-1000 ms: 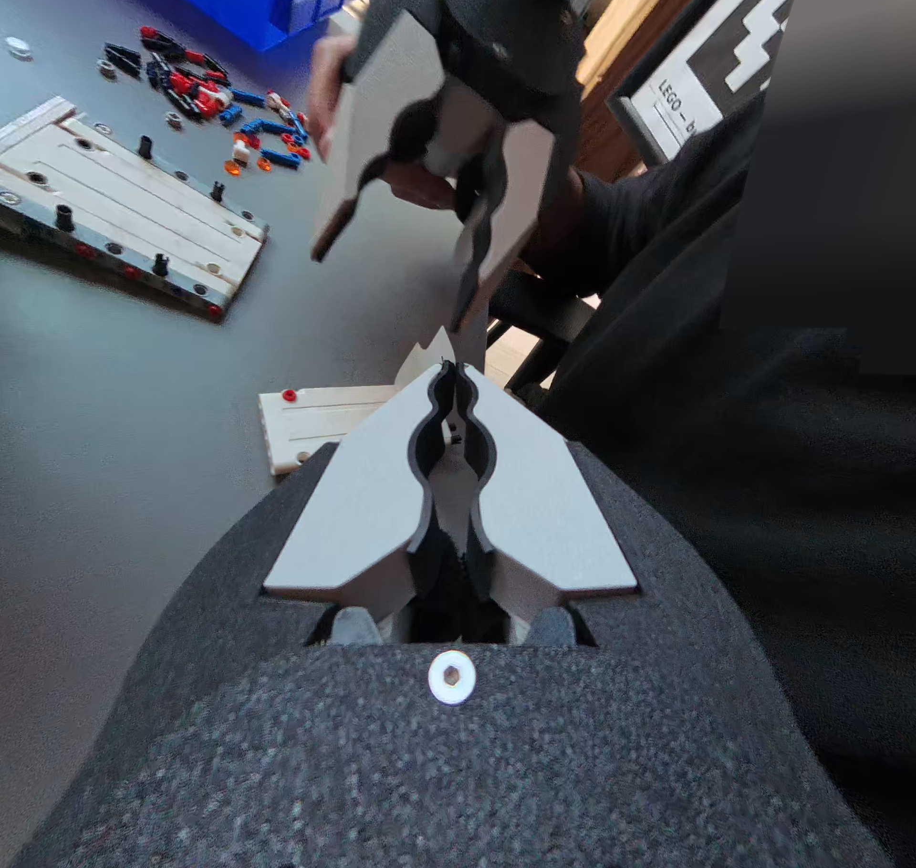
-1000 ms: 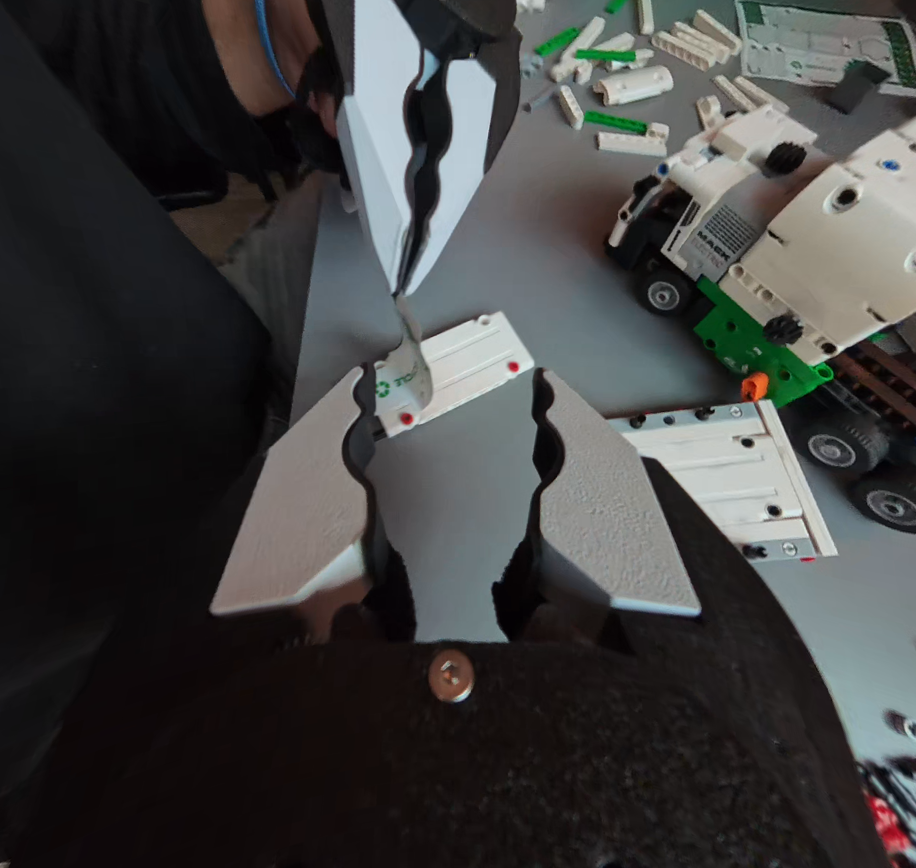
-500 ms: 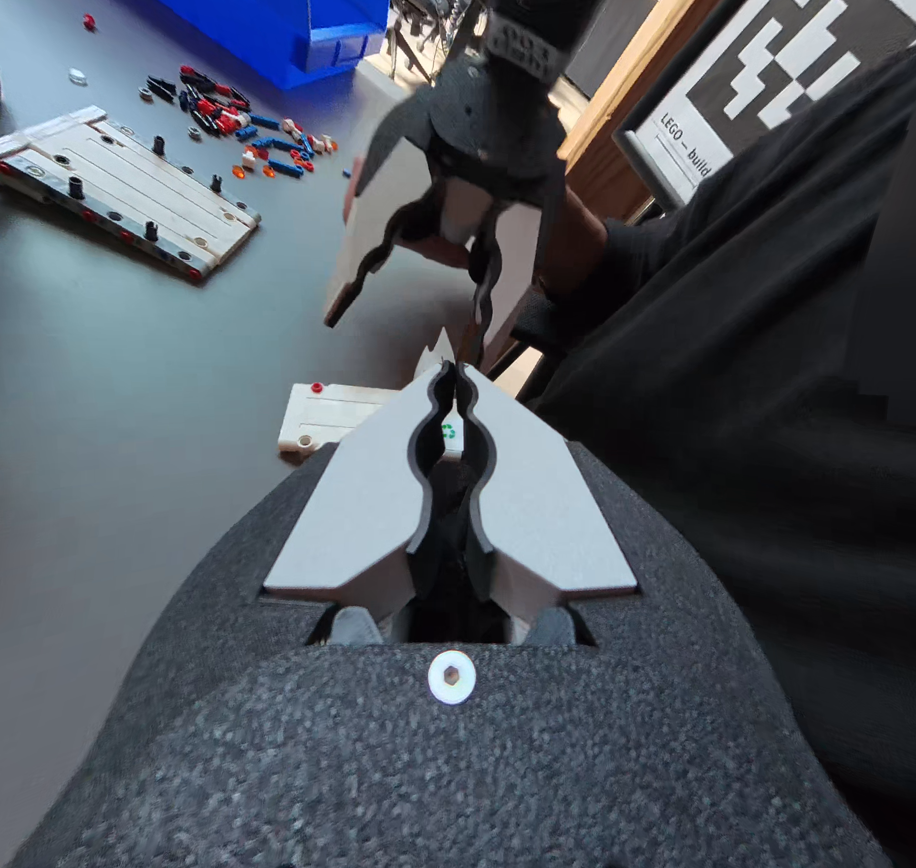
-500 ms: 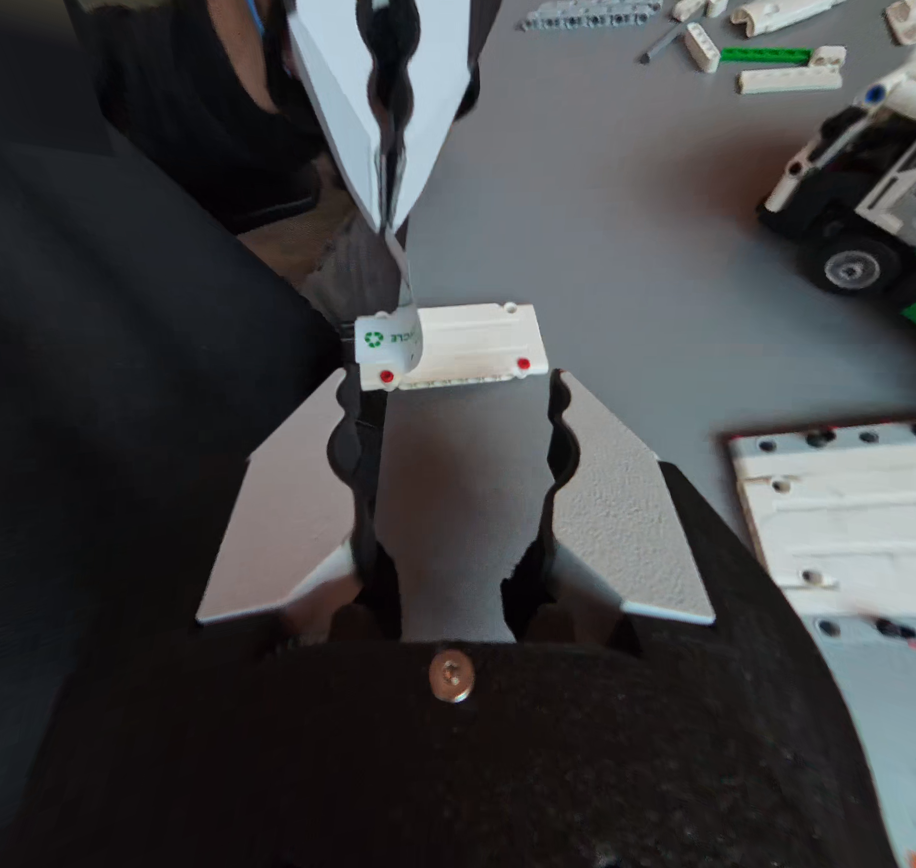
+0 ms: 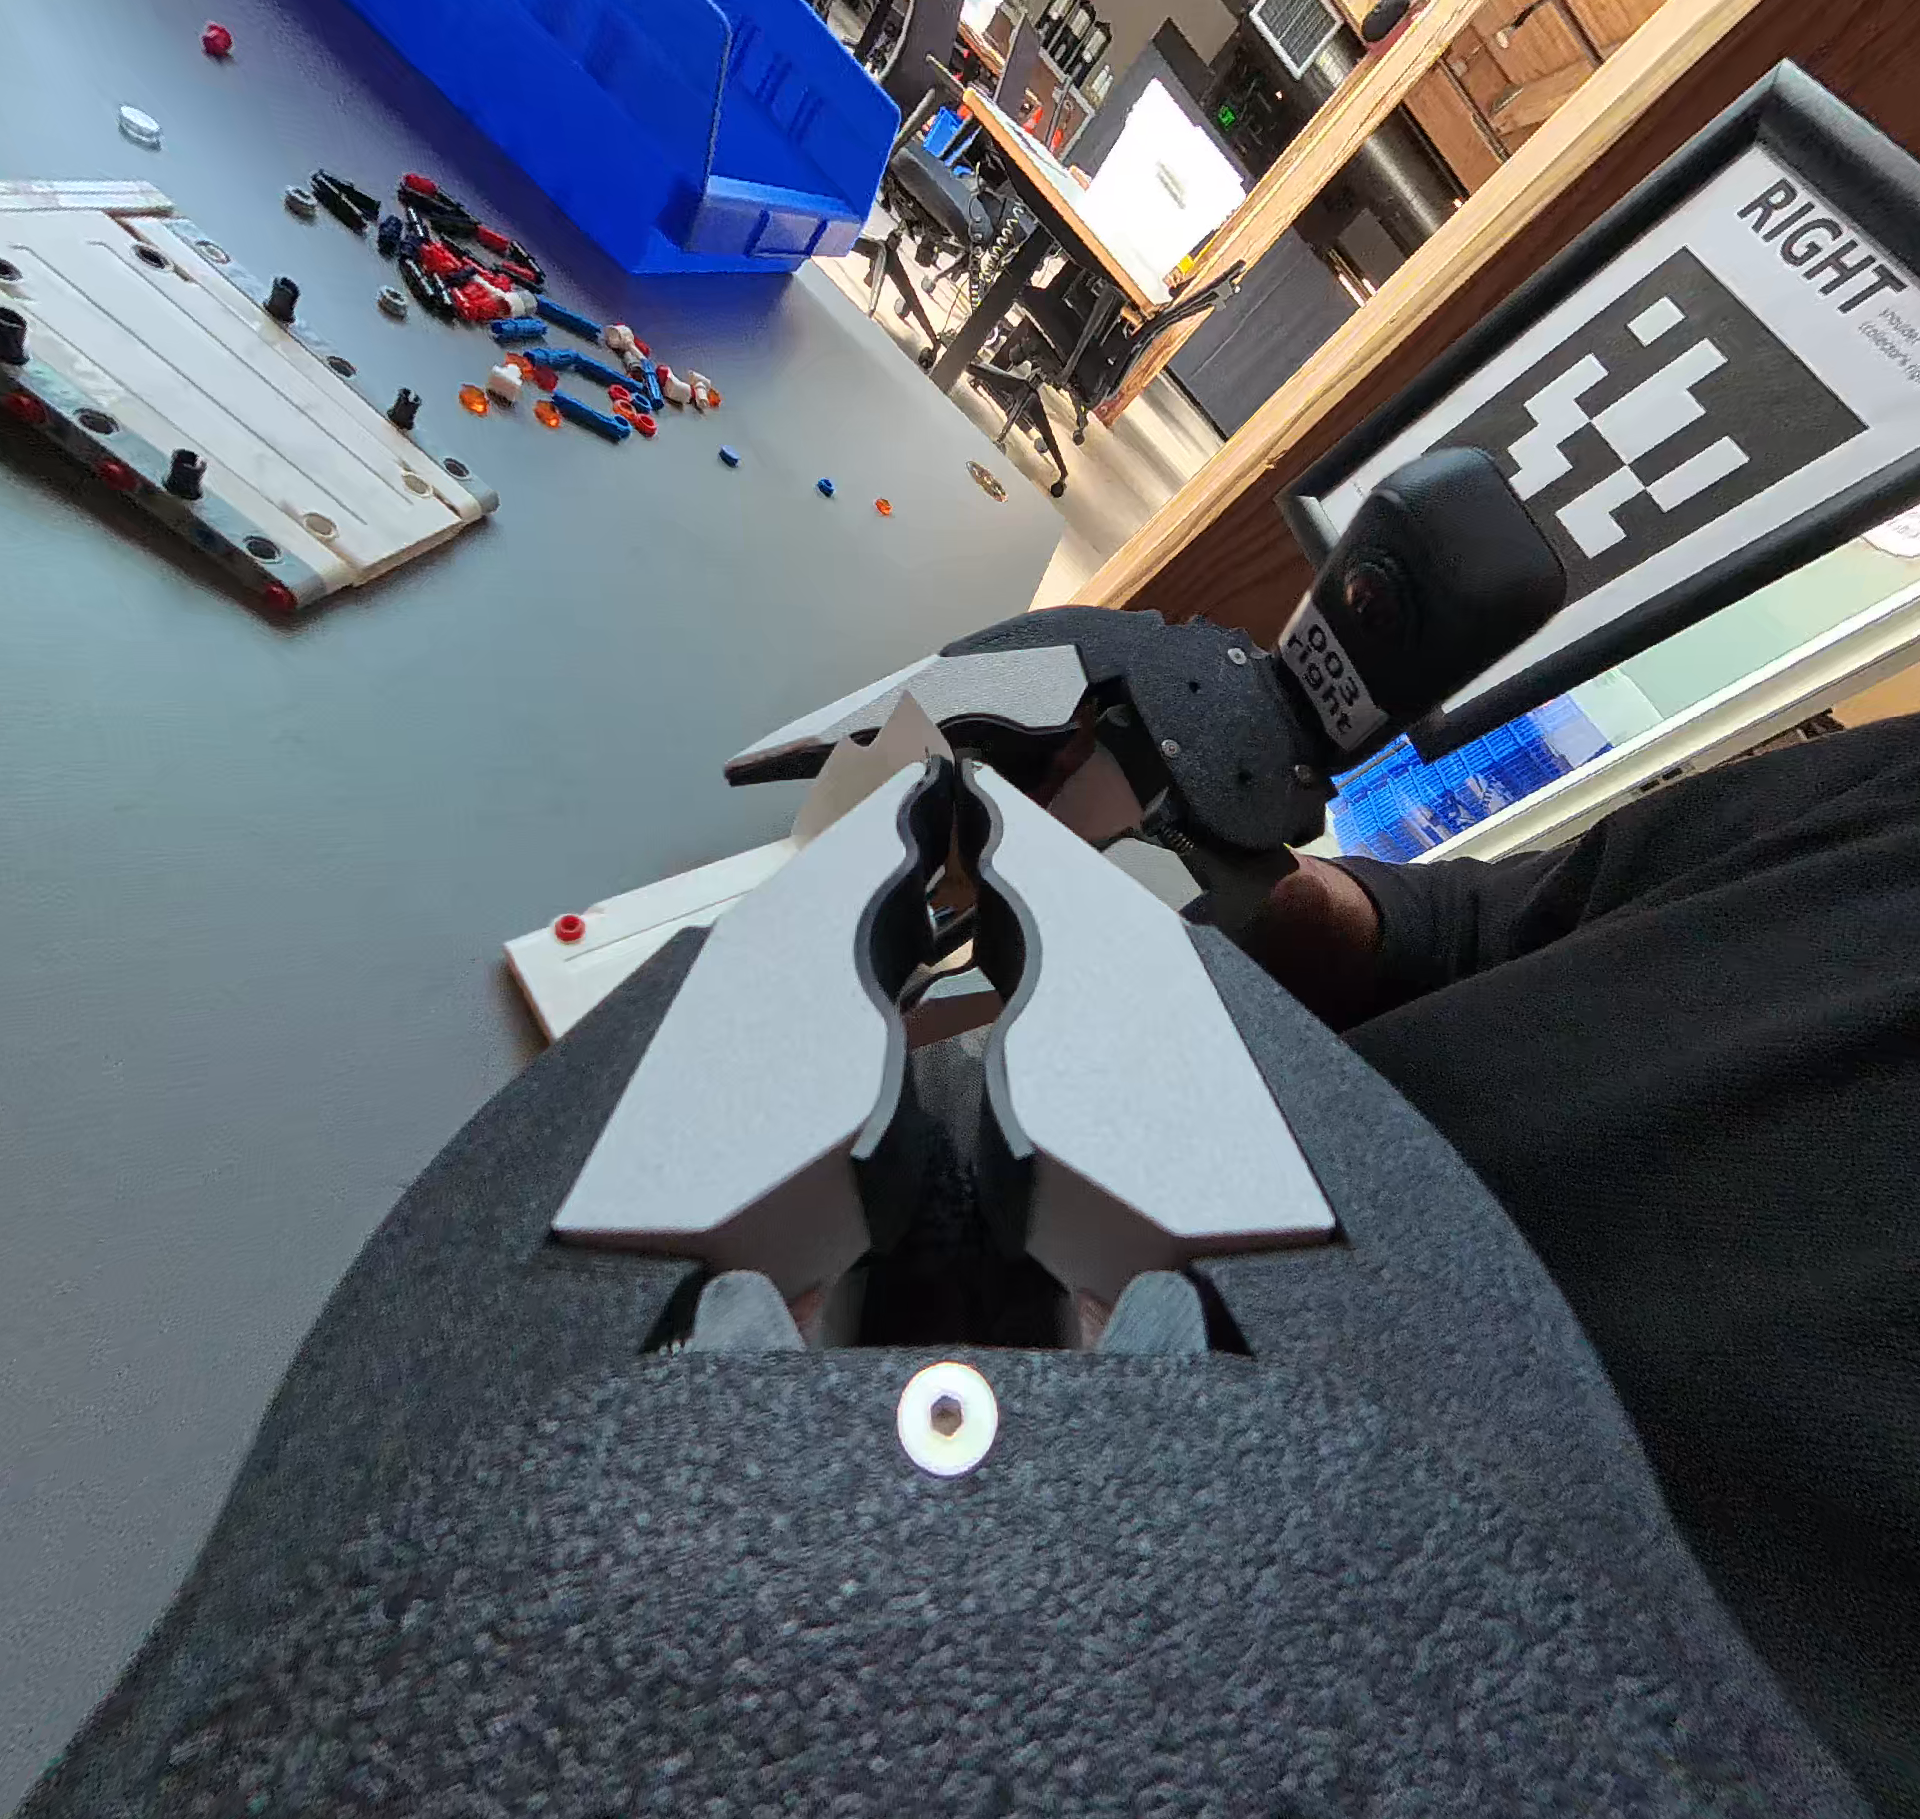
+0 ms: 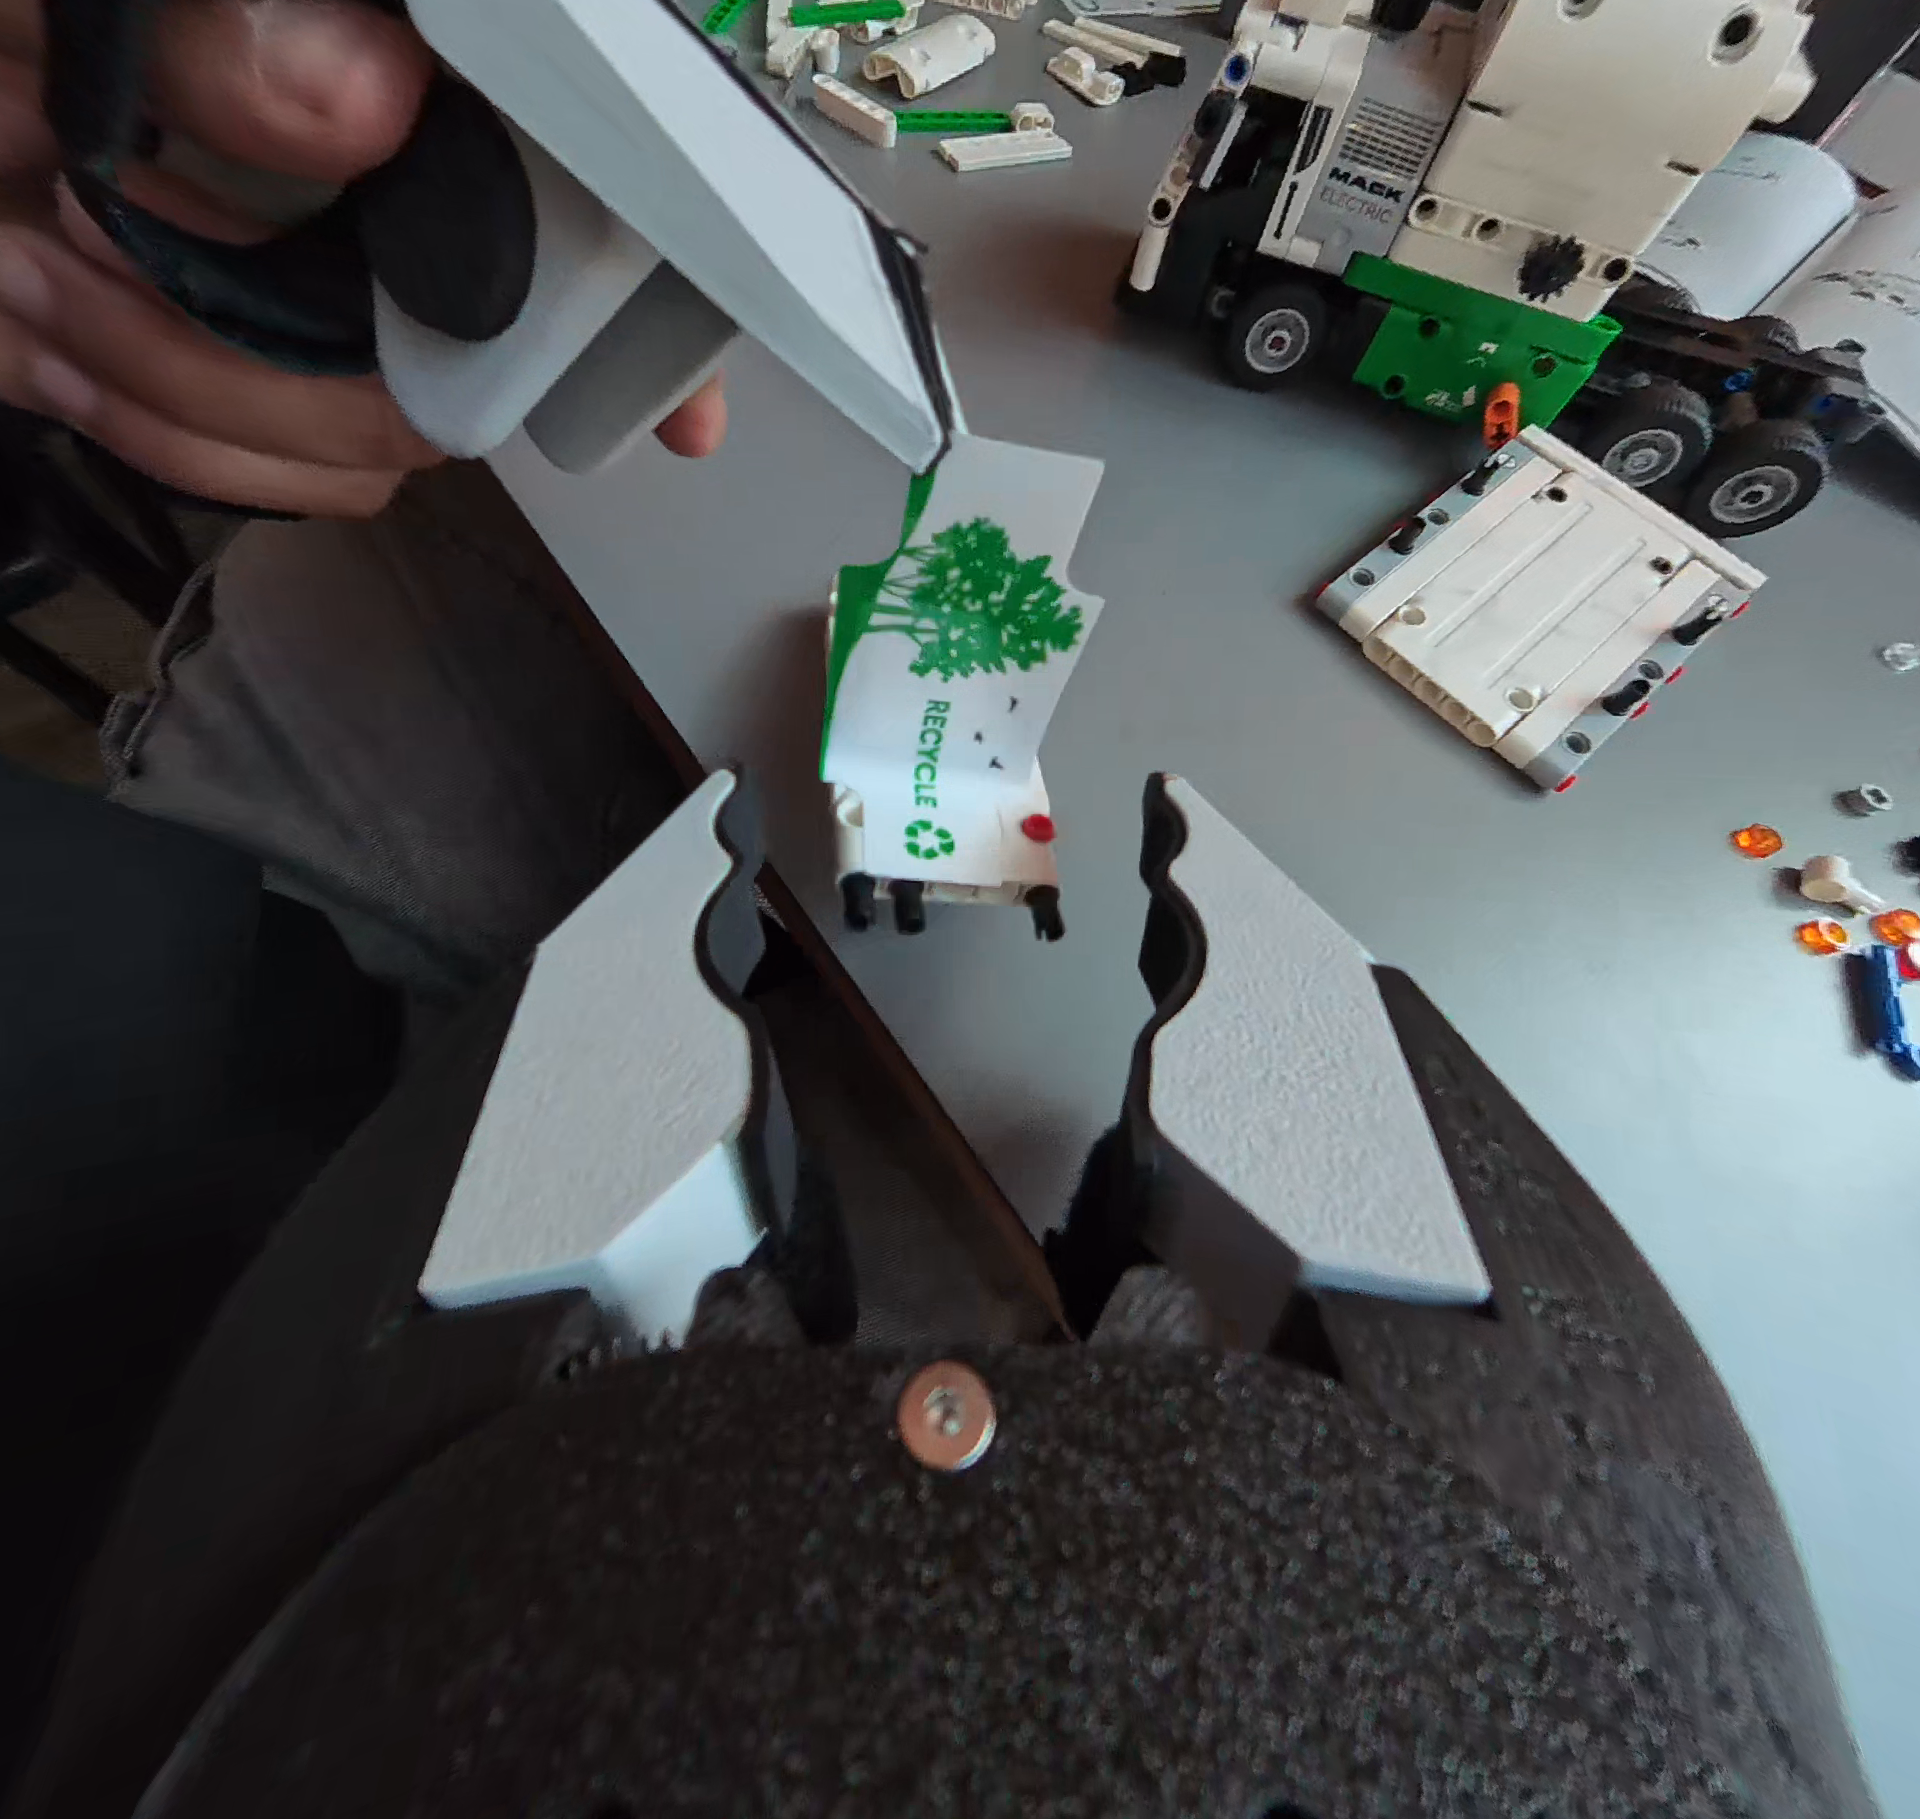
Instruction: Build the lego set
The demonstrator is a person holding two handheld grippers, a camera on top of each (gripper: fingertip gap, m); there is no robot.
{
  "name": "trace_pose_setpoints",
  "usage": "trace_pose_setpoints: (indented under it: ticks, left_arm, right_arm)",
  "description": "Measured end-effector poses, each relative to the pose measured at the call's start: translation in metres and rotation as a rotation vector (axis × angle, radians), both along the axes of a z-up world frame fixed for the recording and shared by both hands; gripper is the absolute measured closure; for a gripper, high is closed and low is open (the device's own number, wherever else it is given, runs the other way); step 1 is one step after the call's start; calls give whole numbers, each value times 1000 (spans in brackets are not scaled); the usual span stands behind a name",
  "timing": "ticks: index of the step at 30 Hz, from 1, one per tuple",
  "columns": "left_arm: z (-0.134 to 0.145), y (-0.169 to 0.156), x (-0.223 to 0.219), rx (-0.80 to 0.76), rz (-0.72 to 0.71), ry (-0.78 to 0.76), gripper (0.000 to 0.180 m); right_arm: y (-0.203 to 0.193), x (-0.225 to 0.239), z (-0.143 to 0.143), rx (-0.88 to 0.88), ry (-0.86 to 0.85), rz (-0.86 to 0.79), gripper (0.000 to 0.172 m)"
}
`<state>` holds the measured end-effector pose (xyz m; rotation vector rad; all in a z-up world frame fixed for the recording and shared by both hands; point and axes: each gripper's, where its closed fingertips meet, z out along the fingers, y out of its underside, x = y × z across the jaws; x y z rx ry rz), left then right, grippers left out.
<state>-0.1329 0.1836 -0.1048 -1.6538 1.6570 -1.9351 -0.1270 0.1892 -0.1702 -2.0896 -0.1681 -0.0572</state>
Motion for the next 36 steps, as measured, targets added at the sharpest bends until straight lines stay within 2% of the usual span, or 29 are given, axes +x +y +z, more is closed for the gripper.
trace_pose_setpoints:
  ticks: [2,6,12,17,20,25,28,36]
  left_arm:
    - [3,-4,-1,12,-11,-10,180]
    - [7,-5,-3,17,-9,-22,180]
    - [21,-3,-6,-11,6,-73,180]
    - [32,-14,-10,-18,-34,-134,180]
    - [29,-14,-10,-48,-46,-124,180]
    - [19,6,-3,-154,10,-74,180]
    - [24,6,-1,-269,4,-72,180]
    - [47,19,3,-378,41,-121,180]
  right_arm:
    - [0,-1,-6,-41,45,36,102]
    - [-1,-8,-12,-79,99,103,121]
    - [-1,-5,-5,-8,20,105,122]
    - [-2,-3,1,27,-62,109,123]
    - [-4,-6,-1,28,-26,126,122]
    - [-8,0,7,88,55,105,121]
    - [-8,3,13,139,97,90,116]
    - [-6,1,22,210,264,102,100]
